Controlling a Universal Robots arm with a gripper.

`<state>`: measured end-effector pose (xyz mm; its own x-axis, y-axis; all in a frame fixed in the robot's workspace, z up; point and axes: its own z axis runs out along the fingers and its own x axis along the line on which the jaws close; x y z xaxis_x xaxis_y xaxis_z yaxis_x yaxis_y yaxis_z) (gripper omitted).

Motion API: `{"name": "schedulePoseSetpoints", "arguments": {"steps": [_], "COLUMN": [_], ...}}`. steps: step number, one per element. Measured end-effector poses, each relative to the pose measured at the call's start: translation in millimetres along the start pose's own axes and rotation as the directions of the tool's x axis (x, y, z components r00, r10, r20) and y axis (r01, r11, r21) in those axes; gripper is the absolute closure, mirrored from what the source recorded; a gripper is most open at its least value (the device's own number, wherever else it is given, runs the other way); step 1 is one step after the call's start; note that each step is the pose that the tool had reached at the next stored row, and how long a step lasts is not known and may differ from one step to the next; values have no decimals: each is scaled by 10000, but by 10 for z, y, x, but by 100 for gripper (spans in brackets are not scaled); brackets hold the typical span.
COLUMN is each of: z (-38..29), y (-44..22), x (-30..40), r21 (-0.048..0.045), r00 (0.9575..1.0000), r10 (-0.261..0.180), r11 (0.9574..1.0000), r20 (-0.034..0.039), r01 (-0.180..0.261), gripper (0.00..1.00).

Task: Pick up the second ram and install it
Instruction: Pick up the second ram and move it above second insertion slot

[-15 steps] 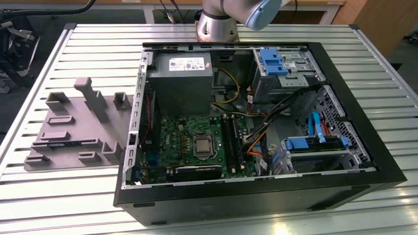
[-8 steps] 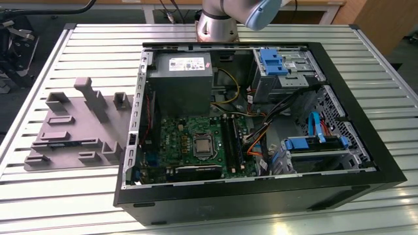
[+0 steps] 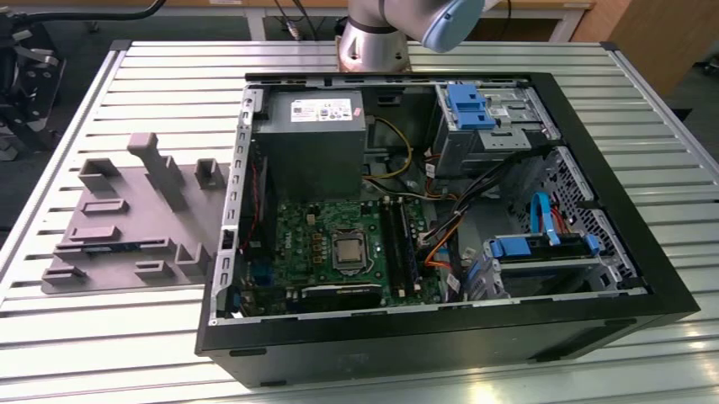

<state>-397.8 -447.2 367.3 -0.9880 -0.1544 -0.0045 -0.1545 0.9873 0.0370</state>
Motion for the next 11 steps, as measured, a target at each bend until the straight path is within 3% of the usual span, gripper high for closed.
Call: {"name": "schedulePoseSetpoints", "arguments": {"steps": [6, 11], "z": [1, 2], "y": [0, -1], "x": [8, 15], "r21": [-4, -8], "r00": [9981, 9929], "r10": [-622, -1186], "r11": [9981, 9929], "r20": [-23, -44], "r01": [622, 1186], "gripper": [89, 89]}}
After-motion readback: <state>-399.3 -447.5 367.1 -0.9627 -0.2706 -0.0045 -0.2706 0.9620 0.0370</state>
